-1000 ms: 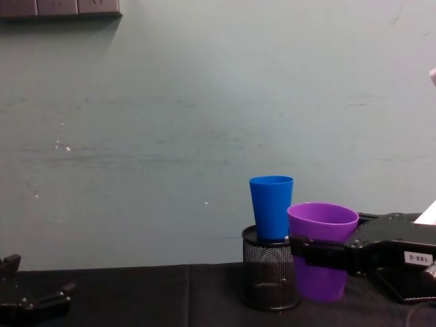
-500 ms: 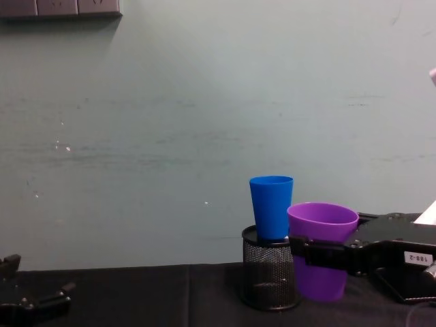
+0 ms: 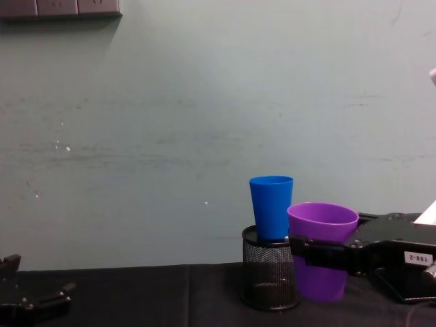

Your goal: Pick up one cup with a gripper and tap it against the other cup.

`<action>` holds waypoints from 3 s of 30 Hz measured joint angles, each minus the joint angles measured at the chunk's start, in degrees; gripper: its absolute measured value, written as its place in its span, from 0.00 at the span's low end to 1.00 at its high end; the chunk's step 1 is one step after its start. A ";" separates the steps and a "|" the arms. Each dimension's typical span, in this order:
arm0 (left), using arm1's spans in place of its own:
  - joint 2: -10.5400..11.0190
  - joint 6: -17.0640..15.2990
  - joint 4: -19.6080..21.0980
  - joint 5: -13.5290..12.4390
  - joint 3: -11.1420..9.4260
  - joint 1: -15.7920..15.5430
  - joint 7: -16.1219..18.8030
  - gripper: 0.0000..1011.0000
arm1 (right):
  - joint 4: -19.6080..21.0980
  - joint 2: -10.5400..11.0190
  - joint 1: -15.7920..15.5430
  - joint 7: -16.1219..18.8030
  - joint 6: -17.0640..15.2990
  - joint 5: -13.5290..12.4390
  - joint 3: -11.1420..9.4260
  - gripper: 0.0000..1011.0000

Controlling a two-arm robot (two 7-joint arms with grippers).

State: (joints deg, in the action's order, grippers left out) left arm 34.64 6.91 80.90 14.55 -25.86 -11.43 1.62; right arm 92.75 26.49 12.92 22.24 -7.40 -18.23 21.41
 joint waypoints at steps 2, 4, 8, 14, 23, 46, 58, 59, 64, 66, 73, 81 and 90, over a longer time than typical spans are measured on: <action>0.00 0.00 0.00 0.00 0.00 0.00 0.00 0.99 | 0.00 0.00 0.00 0.00 0.00 0.00 0.00 0.73; 0.00 0.00 0.00 0.00 0.00 0.00 0.00 0.99 | 0.00 0.00 0.00 0.00 0.00 0.00 0.00 0.73; 0.00 0.00 0.00 0.00 0.00 0.00 0.00 0.99 | 0.00 0.00 0.00 0.00 0.00 0.00 0.00 0.73; 0.00 0.00 0.00 0.00 0.00 0.00 0.00 0.99 | 0.00 0.00 0.00 0.00 0.00 0.00 0.00 0.73; 0.00 0.00 0.00 0.00 0.00 0.00 0.00 0.99 | 0.00 0.00 0.00 0.00 0.00 0.00 0.00 0.73; 0.00 0.00 0.00 0.00 0.00 0.00 0.00 0.99 | -17.33 -5.90 15.78 4.19 -4.29 -1.25 1.61 0.73; 0.00 0.00 0.00 0.00 0.00 0.00 0.00 0.99 | -22.52 -8.94 19.10 3.28 -4.30 -1.50 3.33 0.73; 0.00 0.00 0.00 0.00 0.00 0.00 0.00 0.99 | -22.74 -9.11 19.15 2.99 -4.30 -1.48 3.32 0.73; 0.00 0.00 0.00 0.00 0.00 0.00 0.00 0.99 | -23.93 -10.06 19.57 1.50 -4.19 -1.10 3.20 0.73; 0.00 0.00 0.00 0.00 0.00 0.00 0.00 0.99 | -24.81 -10.57 19.96 1.19 -4.12 -0.99 3.14 0.73; 0.00 0.00 0.00 0.00 0.00 0.00 0.00 0.99 | -26.54 -11.78 21.10 0.78 -3.96 -0.34 3.17 0.73; 0.00 0.00 0.00 0.00 0.00 0.00 0.00 0.99 | -28.03 -12.37 22.26 0.67 -3.95 0.65 3.42 0.73; 0.00 0.00 0.00 0.00 0.00 0.00 0.00 0.99 | -30.57 -13.06 23.89 0.64 -4.02 1.48 3.14 0.73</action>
State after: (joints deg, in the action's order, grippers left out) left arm 34.64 6.91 80.90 14.55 -25.86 -11.43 1.62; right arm 62.17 13.42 36.81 22.88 -11.41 -16.75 24.55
